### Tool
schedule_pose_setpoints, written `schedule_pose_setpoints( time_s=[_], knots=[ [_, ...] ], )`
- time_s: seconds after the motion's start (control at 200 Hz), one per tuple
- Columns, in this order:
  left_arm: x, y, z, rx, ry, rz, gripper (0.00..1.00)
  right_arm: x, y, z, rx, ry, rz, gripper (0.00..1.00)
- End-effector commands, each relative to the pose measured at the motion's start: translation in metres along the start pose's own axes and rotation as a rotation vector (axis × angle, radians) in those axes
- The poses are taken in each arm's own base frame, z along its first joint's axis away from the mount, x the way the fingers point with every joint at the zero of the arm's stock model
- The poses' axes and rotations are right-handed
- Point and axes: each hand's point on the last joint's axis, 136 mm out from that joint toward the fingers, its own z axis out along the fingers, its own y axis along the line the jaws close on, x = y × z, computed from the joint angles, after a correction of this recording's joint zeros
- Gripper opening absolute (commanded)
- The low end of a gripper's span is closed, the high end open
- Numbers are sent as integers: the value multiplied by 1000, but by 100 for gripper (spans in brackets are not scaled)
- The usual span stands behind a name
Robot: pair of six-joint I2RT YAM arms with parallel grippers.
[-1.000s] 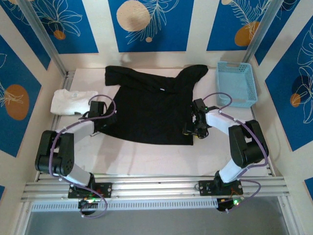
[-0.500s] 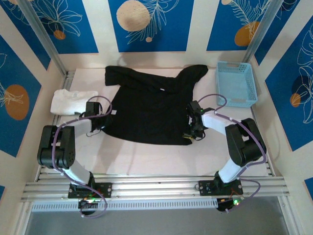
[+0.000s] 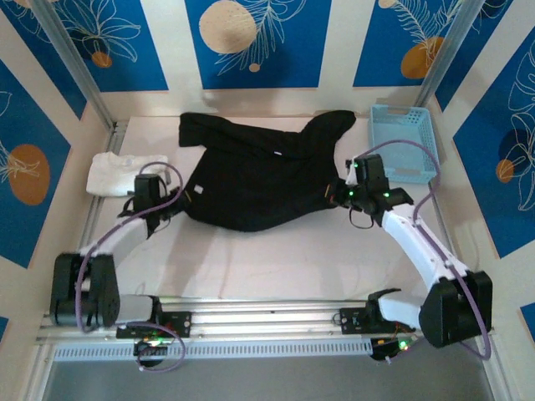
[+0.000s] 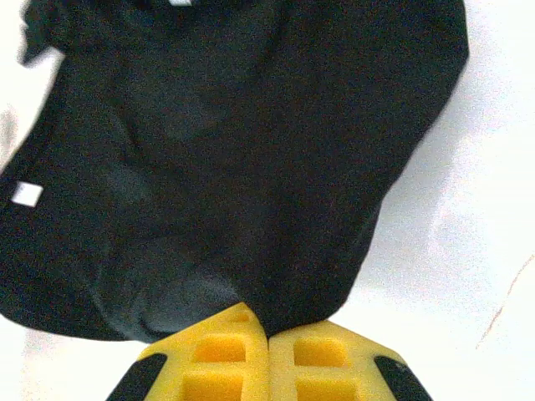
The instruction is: Fold the inside-out t-shirt
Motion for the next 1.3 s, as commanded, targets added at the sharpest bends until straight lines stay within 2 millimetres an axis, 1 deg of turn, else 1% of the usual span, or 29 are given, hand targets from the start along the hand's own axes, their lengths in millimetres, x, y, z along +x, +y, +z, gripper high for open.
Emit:
schedule_pose_setpoints(
  time_s=[0.0, 0.08, 0.14, 0.225, 0.23, 0.24, 0.265, 0.32, 0.365, 0.42, 0.465, 0.5, 0.54, 0.58, 0.63, 0.705, 0.8, 0.875, 0.9, 0.945, 0.955, 1.02, 1.055, 1.09, 1.095, 1.115, 1.18, 1.235, 1.29],
  knots=[
    [-61, -79, -55, 279, -205, -54, 0, -56, 46, -54, -137, -190, -56, 0],
    [-92, -120, -103, 359, -313, -26, 0, -85, 69, -97, -176, -301, -101, 0],
    [-111, -148, -148, 407, -408, 19, 0, -100, 86, -132, -204, -382, -134, 0],
    [-133, -183, -215, 472, -540, 79, 0, -115, 107, -184, -242, -486, -181, 0],
    [-133, -185, -218, 475, -545, 83, 0, -115, 107, -184, -242, -486, -181, 0],
    [-135, -189, -226, 482, -560, 91, 0, -117, 111, -193, -250, -507, -187, 0],
    [-140, -198, -246, 500, -597, 109, 0, -119, 117, -209, -263, -538, -200, 0],
    [-149, -213, -285, 525, -671, 135, 0, -123, 127, -242, -288, -608, -222, 0],
    [-154, -222, -312, 538, -722, 157, 0, -125, 136, -268, -309, -659, -242, 0],
    [-160, -231, -337, 541, -769, 181, 0, -125, 145, -296, -331, -714, -265, 0],
    [-164, -235, -349, 533, -794, 197, 0, -124, 150, -317, -345, -753, -282, 0],
    [-168, -236, -351, 518, -802, 198, 0, -124, 153, -328, -352, -777, -293, 0],
    [-173, -236, -347, 493, -796, 205, 0, -126, 155, -337, -351, -801, -302, 0],
    [-178, -235, -337, 467, -772, 207, 0, -128, 156, -342, -346, -818, -309, 0],
    [-184, -232, -317, 433, -740, 204, 0, -132, 156, -341, -335, -830, -315, 0],
    [-195, -222, -284, 376, -713, 198, 0, -146, 155, -327, -308, -837, -321, 0],
    [-216, -212, -245, 290, -695, 201, 0, -173, 155, -301, -275, -837, -332, 0],
    [-238, -212, -222, 266, -690, 200, 0, -200, 158, -286, -278, -855, -334, 0],
    [-246, -214, -216, 260, -692, 203, 0, -212, 157, -279, -276, -856, -325, 0],
    [-260, -219, -210, 257, -700, 210, 0, -231, 158, -274, -281, -861, -311, 0],
    [-265, -220, -209, 256, -704, 209, 0, -238, 158, -273, -283, -863, -306, 0],
    [-286, -231, -213, 263, -727, 222, 0, -261, 161, -271, -303, -867, -287, 0],
    [-295, -238, -219, 276, -742, 228, 0, -271, 166, -272, -319, -871, -288, 0],
    [-303, -247, -229, 294, -759, 238, 0, -279, 172, -277, -330, -880, -296, 0],
    [-304, -248, -230, 296, -763, 240, 0, -282, 175, -284, -336, -893, -302, 0],
    [-307, -253, -237, 304, -774, 248, 0, -284, 176, -280, -335, -885, -302, 0],
    [-314, -266, -259, 321, -810, 273, 0, -292, 186, -293, -350, -907, -322, 0],
    [-314, -273, -279, 336, -843, 289, 0, -294, 193, -305, -363, -926, -336, 0],
    [-311, -278, -297, 349, -872, 305, 0, -294, 197, -311, -375, -933, -348, 0]
  ],
)
